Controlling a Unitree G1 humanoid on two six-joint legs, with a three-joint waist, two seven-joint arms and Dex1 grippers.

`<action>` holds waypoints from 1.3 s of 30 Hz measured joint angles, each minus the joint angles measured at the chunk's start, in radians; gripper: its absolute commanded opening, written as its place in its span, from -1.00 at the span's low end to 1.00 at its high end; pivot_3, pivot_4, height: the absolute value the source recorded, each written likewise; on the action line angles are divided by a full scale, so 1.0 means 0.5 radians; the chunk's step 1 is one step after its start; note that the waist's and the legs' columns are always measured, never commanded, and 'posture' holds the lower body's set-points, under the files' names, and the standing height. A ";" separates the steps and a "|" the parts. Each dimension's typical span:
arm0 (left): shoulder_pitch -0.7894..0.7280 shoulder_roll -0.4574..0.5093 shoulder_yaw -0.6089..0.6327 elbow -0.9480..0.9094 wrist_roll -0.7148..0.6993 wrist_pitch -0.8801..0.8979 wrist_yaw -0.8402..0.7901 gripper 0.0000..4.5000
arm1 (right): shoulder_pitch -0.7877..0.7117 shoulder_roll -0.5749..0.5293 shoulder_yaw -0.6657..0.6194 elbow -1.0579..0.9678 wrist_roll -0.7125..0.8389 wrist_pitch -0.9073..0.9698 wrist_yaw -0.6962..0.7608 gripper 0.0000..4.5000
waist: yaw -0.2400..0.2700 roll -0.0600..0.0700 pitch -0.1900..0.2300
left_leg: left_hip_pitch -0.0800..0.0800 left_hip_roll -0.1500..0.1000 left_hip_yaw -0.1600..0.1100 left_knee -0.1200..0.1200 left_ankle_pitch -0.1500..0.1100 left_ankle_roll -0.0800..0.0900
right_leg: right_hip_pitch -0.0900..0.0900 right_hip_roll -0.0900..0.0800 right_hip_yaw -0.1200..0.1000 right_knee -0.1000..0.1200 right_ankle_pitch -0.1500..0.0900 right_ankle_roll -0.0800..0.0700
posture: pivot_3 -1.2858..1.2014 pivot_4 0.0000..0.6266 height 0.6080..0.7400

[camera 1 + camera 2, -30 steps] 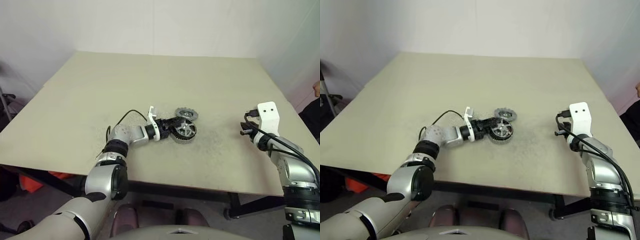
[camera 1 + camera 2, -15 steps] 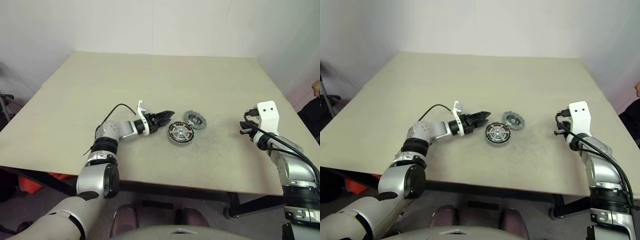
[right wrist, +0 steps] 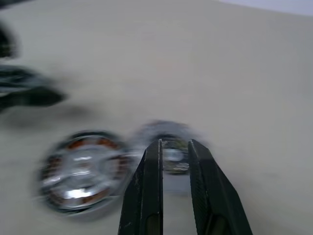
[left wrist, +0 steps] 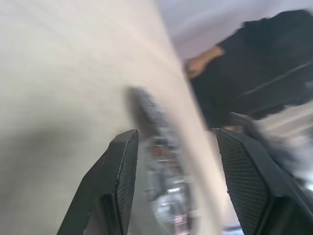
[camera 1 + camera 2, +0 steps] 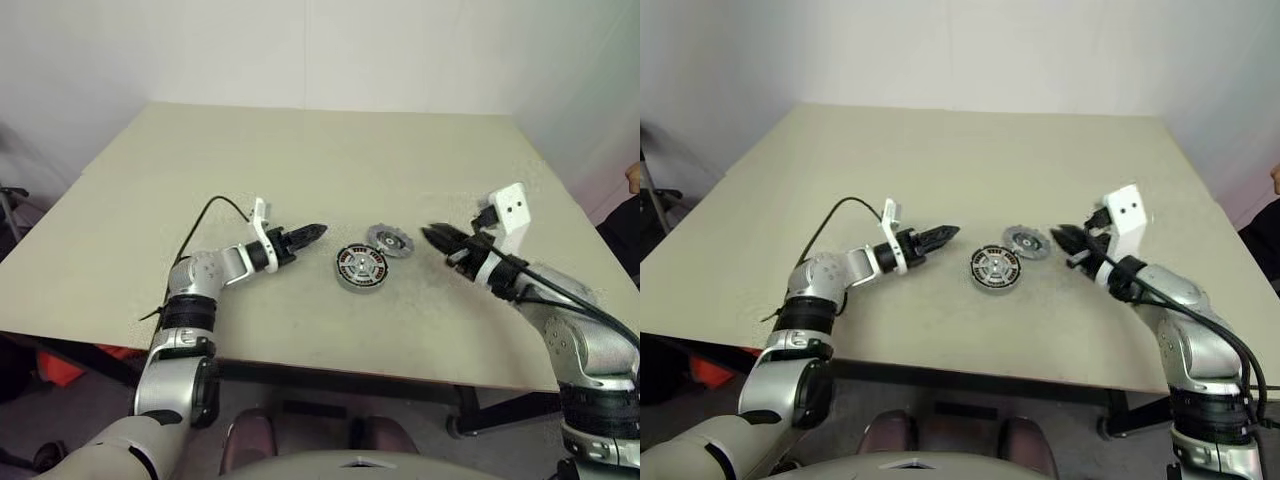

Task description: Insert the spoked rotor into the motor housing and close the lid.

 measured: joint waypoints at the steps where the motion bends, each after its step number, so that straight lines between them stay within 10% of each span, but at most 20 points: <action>1: 0.014 0.035 -0.018 -0.003 0.036 -0.048 -0.009 0.19 | 0.028 -0.013 0.042 -0.039 0.009 0.019 0.021 -0.63 | 0.001 0.000 0.000 | 0.000 0.000 0.000 0.000 0.000 0.000 | 0.000 0.000 0.000 0.000 0.000 0.000 | 0.03 -1.00 1.00; 26: 0.077 0.204 0.062 0.054 0.136 -0.381 0.079 0.19 | -0.158 0.253 0.469 0.412 -0.273 -0.068 -0.130 -0.63 | -0.008 -0.001 0.000 | 0.000 -0.001 0.000 0.001 0.008 -0.015 | -0.002 -0.001 0.000 0.006 0.000 0.000 | 0.03 -1.00 1.00; 33: 0.074 0.193 0.076 0.124 0.164 -0.445 0.086 0.19 | -0.241 -0.004 0.453 0.203 -0.282 -0.099 0.011 -0.63 | -0.002 -0.001 0.000 | 0.000 0.000 0.000 0.002 0.008 -0.014 | -0.003 0.000 -0.001 0.006 0.000 0.000 | 0.03 -1.00 1.00; 39: 0.064 0.162 0.066 0.147 0.179 -0.489 0.087 0.20 | -0.308 -0.642 0.678 0.306 -0.610 -0.588 0.558 -0.55 | 0.005 -0.002 0.001 | -0.001 0.000 0.000 0.004 0.006 -0.012 | -0.002 -0.001 -0.001 0.006 0.000 0.001 | 0.03 -1.00 1.00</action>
